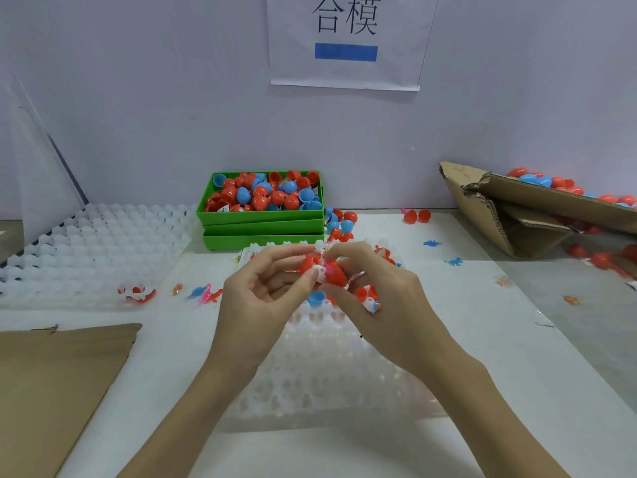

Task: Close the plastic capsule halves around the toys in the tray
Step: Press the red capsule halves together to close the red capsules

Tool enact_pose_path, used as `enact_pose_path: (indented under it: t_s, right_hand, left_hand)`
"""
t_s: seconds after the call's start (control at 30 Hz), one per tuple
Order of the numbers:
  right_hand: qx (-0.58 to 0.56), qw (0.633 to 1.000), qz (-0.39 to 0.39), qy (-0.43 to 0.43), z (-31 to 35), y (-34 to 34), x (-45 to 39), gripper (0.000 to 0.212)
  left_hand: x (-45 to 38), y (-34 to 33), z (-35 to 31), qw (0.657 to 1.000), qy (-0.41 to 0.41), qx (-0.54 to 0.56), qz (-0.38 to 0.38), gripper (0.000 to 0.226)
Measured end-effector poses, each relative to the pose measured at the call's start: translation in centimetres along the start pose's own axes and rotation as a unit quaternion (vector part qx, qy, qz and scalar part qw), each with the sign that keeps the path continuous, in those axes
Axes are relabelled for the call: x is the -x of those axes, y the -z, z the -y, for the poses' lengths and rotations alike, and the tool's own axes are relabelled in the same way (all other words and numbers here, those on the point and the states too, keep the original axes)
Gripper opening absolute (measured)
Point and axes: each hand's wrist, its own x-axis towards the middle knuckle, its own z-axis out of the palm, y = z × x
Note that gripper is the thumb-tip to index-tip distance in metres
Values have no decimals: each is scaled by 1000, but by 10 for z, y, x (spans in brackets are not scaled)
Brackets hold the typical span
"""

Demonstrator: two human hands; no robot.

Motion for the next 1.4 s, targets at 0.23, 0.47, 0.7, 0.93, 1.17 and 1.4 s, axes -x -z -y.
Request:
enact_pose_path:
  t_s: [0.23, 0.47, 0.7, 0.93, 1.17, 1.4]
  right_hand:
    - [41, 999, -16, 32, 0, 1, 2, 31]
    - [37, 999, 8, 2, 1, 1, 1, 42]
    - [34, 999, -20, 31, 0, 3, 2, 28]
    - [11, 1000, -7, 17, 5, -5, 4, 34]
    - [-19, 998, -62, -13, 4, -2, 1, 33]
    - [-85, 994, -38, -59, 6, 1, 0, 36]
  left_hand:
    - [3, -2, -4, 999, -37, -12, 31, 28]
    - [0, -1, -2, 999, -26, -13, 25, 25]
    - [2, -1, 2, 997, -54, -61, 11, 21]
    - [0, 1, 3, 998, -48, -50, 0, 13]
    - [0, 5, -2, 998, -27, -18, 56, 31]
    - [1, 2, -3, 998, -58, -1, 9, 31]
